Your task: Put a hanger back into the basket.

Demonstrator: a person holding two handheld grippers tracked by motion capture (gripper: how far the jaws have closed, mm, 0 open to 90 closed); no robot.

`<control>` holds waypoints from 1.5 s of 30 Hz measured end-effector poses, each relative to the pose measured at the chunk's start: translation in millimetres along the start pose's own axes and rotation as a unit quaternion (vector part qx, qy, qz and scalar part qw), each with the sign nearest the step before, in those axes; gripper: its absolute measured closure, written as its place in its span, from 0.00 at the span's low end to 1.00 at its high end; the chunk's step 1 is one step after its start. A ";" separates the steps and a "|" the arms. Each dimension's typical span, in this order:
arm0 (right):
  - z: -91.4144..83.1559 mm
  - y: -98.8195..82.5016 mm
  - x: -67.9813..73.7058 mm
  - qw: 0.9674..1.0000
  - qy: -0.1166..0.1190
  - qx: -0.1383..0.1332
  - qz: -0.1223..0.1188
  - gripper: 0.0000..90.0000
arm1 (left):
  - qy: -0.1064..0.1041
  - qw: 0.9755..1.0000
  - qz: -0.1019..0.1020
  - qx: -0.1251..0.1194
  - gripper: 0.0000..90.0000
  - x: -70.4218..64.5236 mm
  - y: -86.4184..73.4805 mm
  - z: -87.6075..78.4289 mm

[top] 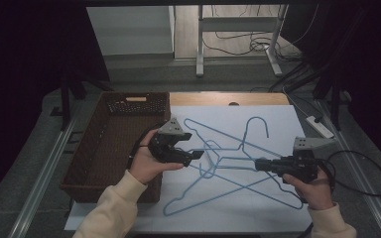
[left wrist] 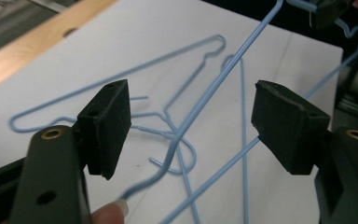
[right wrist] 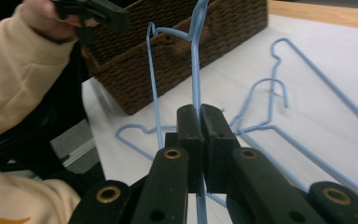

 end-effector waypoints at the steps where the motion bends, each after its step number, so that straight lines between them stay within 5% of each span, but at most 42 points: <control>1: 0.5 0.3 1.3 1.000 0.010 -0.001 0.000 0.98 | -0.012 1.000 0.006 0.015 0.33 -0.2 -1.3 4.3; 5: 1.3 0.7 3.1 1.000 0.024 0.000 -0.006 0.98 | -0.026 0.999 0.015 0.036 0.39 -1.5 -3.8 9.1; 9: 2.8 1.3 4.4 0.999 0.044 0.000 -0.014 0.98 | -0.049 0.995 0.043 0.075 0.64 -8.8 -8.0 11.5; 11: 3.1 1.5 4.1 0.999 0.045 0.000 -0.016 0.98 | -0.050 0.994 0.046 0.083 0.70 -9.8 -8.7 11.2; 12: 3.6 2.0 3.6 0.999 0.047 -0.001 -0.020 0.98 | -0.046 0.994 0.050 0.090 0.84 -10.2 -9.2 10.6; 13: 3.6 2.0 3.6 0.999 0.047 -0.001 -0.020 0.98 | -0.048 0.993 0.052 0.094 0.84 -10.7 -9.6 10.0; 18: 7.0 3.0 -0.4 0.999 0.022 0.008 -0.042 0.97 | -0.065 0.986 0.096 0.118 0.94 -22.6 -11.5 2.8; 21: 9.9 4.3 -2.3 0.999 0.009 0.008 -0.052 0.97 | -0.057 0.986 0.098 0.120 0.96 -26.7 -10.8 -3.3; 26: 15.3 9.7 -0.9 0.997 -0.009 -0.008 -0.071 0.93 | -0.047 0.992 0.073 0.092 0.96 -23.9 -7.7 -17.3; 30: 17.6 18.1 -3.2 0.994 -0.055 -0.048 -0.082 0.64 | -0.019 0.995 0.058 0.080 0.96 -18.3 -7.1 -27.4; 33: 11.8 20.4 -7.8 0.990 -0.091 -0.077 -0.073 0.48 | -0.002 0.998 0.024 0.055 0.96 -6.7 -7.7 -40.2; 37: 4.9 18.8 -13.6 0.987 -0.115 -0.096 -0.059 0.42 | 0.008 1.000 -0.006 0.024 0.96 6.7 -9.4 -56.4; 45: 4.2 0.8 -26.5 0.988 -0.122 -0.084 -0.034 0.40 | 0.053 0.998 -0.044 -0.011 0.96 35.6 -20.0 -93.5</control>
Point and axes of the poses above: each handheld gripper's, and its own axes: z roughly forward along the jaws, y roughly out of its top, x roughly to its left, the point moved 5 cm from there along z, roughly forward along the jaws, and after that the axes turned 2 degrees about -x, right-handed, at the moved point
